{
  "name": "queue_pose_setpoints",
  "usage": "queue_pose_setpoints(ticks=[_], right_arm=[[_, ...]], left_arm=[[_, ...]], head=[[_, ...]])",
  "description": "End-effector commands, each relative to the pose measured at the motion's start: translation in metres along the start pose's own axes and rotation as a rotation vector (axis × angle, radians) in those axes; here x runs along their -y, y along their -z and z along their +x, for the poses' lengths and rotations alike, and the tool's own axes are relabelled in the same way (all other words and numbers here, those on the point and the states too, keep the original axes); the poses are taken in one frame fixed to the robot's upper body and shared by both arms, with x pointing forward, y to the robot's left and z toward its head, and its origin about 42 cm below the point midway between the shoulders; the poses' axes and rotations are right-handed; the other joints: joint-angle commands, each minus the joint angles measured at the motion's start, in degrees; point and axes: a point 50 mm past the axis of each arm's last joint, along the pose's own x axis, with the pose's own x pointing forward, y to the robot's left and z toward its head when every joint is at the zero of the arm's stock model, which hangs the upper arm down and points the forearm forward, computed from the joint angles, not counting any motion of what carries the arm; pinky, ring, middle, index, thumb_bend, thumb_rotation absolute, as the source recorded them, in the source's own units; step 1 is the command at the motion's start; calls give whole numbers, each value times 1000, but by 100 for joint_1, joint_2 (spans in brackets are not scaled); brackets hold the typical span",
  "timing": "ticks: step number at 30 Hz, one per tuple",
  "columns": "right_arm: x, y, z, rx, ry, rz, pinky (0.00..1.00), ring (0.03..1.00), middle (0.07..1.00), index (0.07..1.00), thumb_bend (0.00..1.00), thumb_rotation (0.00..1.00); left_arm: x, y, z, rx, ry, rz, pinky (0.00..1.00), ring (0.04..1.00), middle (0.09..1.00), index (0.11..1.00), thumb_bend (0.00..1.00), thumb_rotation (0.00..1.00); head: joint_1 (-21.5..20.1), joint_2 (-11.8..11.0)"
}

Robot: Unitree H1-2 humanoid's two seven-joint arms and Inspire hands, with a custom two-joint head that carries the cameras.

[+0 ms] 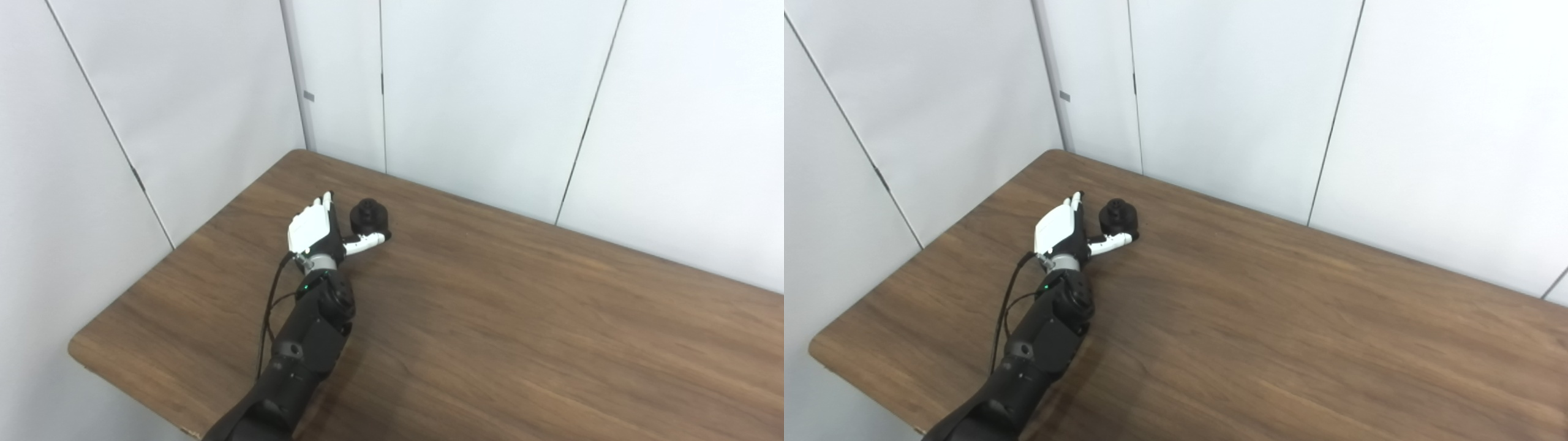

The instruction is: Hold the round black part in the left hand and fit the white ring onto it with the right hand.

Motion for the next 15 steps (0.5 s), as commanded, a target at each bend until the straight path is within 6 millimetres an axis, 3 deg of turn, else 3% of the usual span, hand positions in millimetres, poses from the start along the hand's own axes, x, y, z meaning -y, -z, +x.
queue_pose_setpoints(ticks=[1, 15], right_arm=[[-8, 30, -36, -108, 38, 57, 1000, 1000, 1000, 1000, 601, 840], [-13, 27, -39, -106, 45, 52, 1000, 1000, 1000, 1000, 586, 857]], left_arm=[[2, -15, 4, 25, 23, -35, 1000, 1000, 1000, 1000, 1000, 576], [9, -20, 3, 48, 45, -34, 1000, 1000, 1000, 1000, 1000, 575]], head=[[-2, 4], [-83, 17]])
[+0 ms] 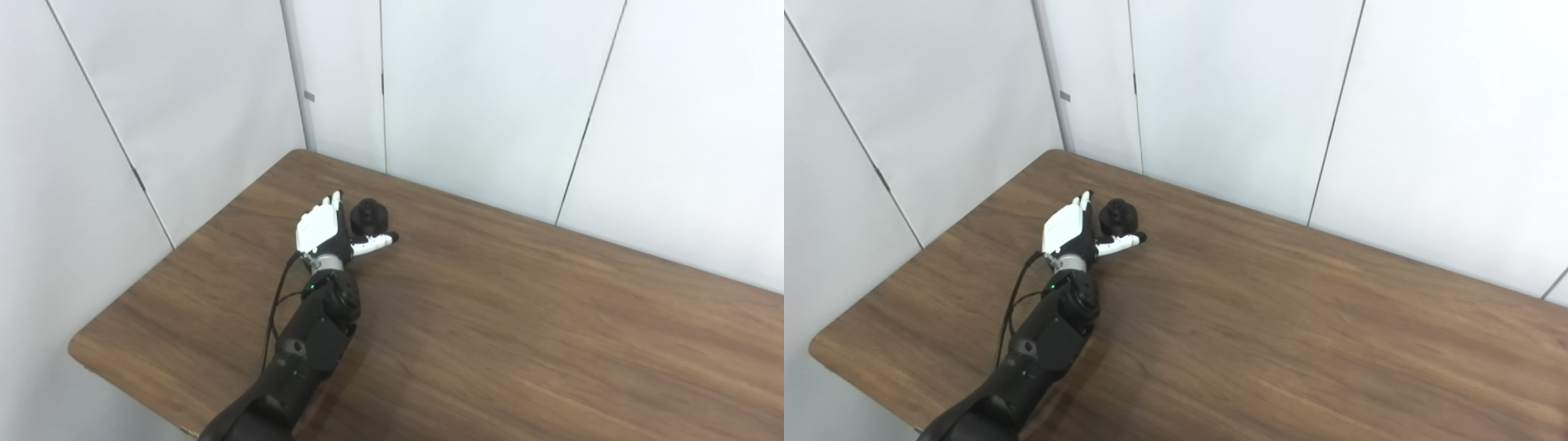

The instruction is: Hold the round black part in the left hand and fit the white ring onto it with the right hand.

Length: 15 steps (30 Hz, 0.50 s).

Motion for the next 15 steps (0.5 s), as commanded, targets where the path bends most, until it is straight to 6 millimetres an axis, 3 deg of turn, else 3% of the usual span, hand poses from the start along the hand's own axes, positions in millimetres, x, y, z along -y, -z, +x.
queue_pose_setpoints(ticks=[1, 15], right_arm=[[-11, 28, -32, -111, 44, 59, 1000, 1000, 1000, 1000, 587, 857], [-14, 26, -38, -114, 49, 65, 1000, 1000, 1000, 1000, 557, 858]], left_arm=[[1, -14, 3, 18, 33, -42, 1000, 1000, 1000, 1000, 1000, 571], [5, -13, 1, 35, 45, -63, 1000, 1000, 1000, 1000, 1000, 539]], head=[[-4, 8], [-91, 42]])
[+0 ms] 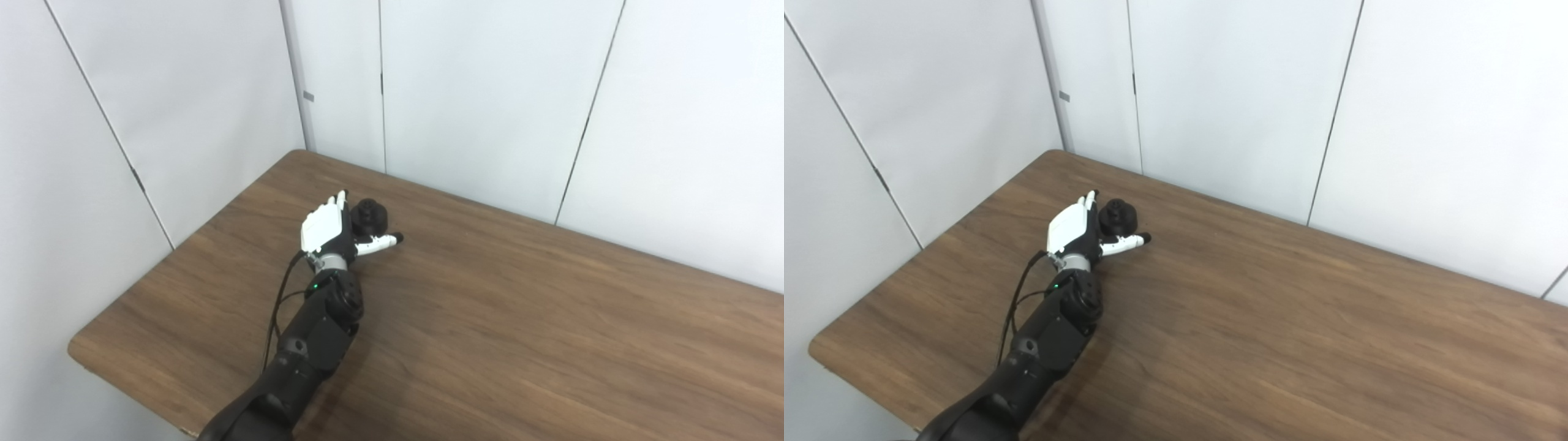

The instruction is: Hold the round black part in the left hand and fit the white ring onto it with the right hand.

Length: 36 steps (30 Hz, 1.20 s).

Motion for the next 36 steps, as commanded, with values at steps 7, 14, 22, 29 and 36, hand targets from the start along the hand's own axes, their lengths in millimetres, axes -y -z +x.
queue_pose_setpoints(ticks=[7, 14, 22, 29, 36], right_arm=[[-12, 25, -31, -100, 30, 51, 1000, 1000, 1000, 1000, 539, 882], [-13, 23, -33, -102, 35, 56, 1000, 1000, 1000, 1000, 544, 884], [-15, 23, -33, -102, 41, 48, 1000, 1000, 1000, 1000, 537, 889], [-16, 23, -33, -99, 37, 48, 1000, 1000, 1000, 1000, 532, 895], [-19, 25, -32, -93, 32, 56, 1000, 1000, 1000, 1000, 558, 875]], left_arm=[[4, -8, 3, 38, -1, -67, 1000, 987, 992, 805, 920, 327], [7, -5, 5, 71, -80, -121, 1000, 936, 901, 491, 532, 51], [8, -4, 5, 103, -67, -145, 1000, 916, 882, 476, 513, 43], [7, -3, 5, 135, -62, -164, 1000, 902, 876, 475, 514, 42], [8, -13, -4, 227, -35, -149, 1000, 916, 885, 476, 514, 45]], head=[[-34, 16], [-62, 35], [-84, 43], [-140, 46], [-433, 75]])
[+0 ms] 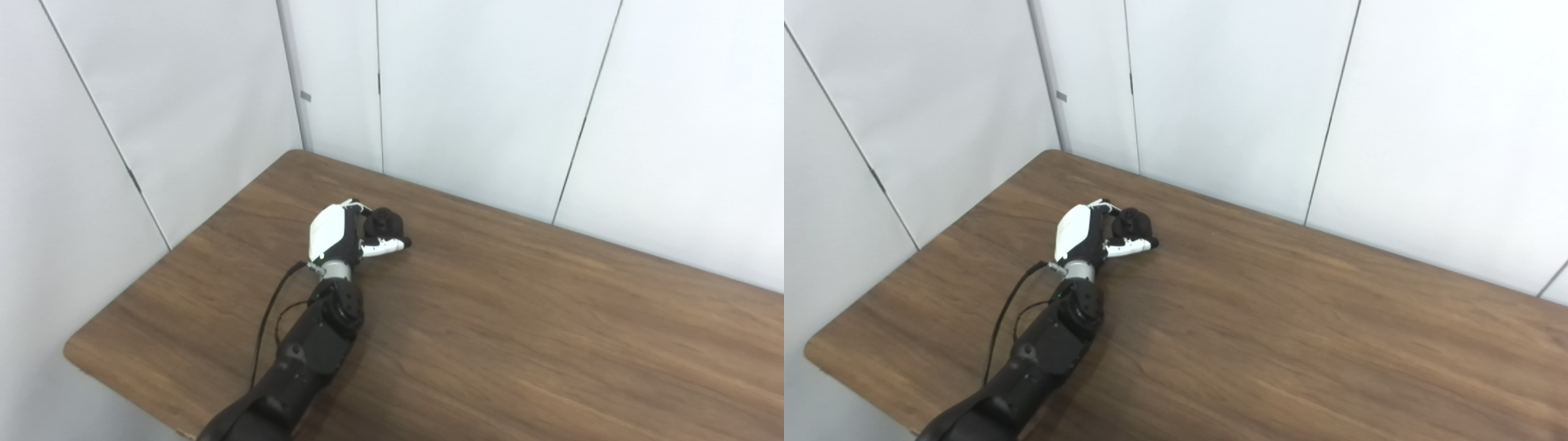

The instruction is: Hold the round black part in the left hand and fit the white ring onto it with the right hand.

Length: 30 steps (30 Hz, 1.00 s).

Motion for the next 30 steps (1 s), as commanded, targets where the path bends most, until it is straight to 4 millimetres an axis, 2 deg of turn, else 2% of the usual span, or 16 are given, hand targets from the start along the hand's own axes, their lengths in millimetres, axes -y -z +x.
queue_pose_setpoints(ticks=[1, 6, 14, 18, 23, 30], right_arm=[[-15, 27, -25, -86, 31, 69, 1000, 1000, 1000, 1000, 559, 876], [-22, 26, -26, -83, 34, 49, 1000, 1000, 1000, 1000, 590, 889], [-31, 21, -25, -71, 38, 29, 970, 1000, 1000, 1000, 636, 924], [-35, 18, -20, -68, 60, 54, 942, 997, 1000, 1000, 712, 932], [-43, 7, -18, -67, 78, 57, 876, 972, 984, 985, 725, 908], [-50, -9, -15, -42, 102, 43, 843, 953, 969, 958, 699, 820]], left_arm=[[-4, -20, 3, 101, -2, -6, 1000, 913, 885, 476, 514, 45], [2, -37, -10, 219, 79, 39, 1000, 906, 874, 478, 515, 48], [28, -66, -43, 417, 258, 124, 1000, 912, 859, 478, 518, 48], [45, -76, -62, 502, 361, 145, 1000, 900, 863, 477, 518, 49], [61, -84, -88, 579, 463, 130, 1000, 890, 854, 477, 517, 51], [79, -85, -125, 682, 632, 147, 1000, 893, 860, 478, 517, 48]], head=[[-39, 10], [-388, 5], [-960, 86], [-1330, 144], [-1723, 185], [-2592, 258]])
